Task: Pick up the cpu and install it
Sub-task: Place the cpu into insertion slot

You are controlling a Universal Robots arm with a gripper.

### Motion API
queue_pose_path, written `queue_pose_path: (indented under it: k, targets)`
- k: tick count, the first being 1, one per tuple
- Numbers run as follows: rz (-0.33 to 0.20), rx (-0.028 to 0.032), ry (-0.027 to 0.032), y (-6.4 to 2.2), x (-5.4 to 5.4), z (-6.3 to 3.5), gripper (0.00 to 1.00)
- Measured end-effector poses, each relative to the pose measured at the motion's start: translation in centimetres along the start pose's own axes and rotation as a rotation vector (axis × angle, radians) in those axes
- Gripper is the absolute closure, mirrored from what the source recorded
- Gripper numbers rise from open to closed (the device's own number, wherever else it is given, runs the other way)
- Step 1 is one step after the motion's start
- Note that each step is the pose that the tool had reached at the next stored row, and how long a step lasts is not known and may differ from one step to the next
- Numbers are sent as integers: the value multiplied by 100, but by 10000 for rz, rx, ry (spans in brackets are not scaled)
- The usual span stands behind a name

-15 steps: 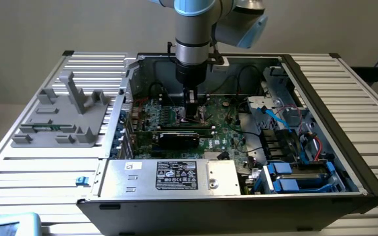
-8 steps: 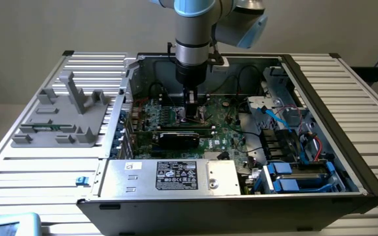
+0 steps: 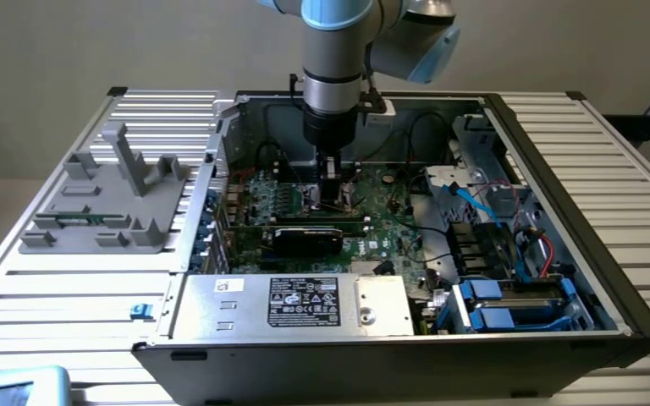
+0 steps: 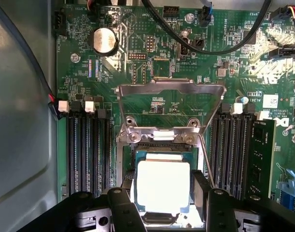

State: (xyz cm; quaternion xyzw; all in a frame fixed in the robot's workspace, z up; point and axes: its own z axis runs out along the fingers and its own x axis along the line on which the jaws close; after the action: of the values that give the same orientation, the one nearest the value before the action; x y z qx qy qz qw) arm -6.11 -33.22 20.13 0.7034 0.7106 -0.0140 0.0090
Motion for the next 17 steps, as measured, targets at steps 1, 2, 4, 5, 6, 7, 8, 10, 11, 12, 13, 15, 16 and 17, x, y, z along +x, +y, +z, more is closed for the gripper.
queue_pose_path:
  k: [1,2,4,5,6,7,8,10,11,12,13,15,16,17]
  targets:
    - [1,-26,-2,-2,0,3,44]
    - [0,-53,-3,-5,0,7,44]
    - [3,-100,-1,-9,0,13,44]
    - [7,-111,0,-11,1,16,44]
    - [7,-116,0,-12,1,17,44]
    - [7,-123,-1,-13,1,18,44]
    - [10,-136,2,-16,1,19,44]
    - [12,-154,15,-18,-1,22,44]
    - [16,-158,26,-18,-3,23,44]
    - [20,-159,36,-19,-5,24,44]
    - [28,-159,48,-19,-6,25,44]
    - [50,-159,74,-20,-8,29,44]
    - [65,-159,85,-20,-8,32,44]
    - [76,-158,94,-20,-9,32,44]
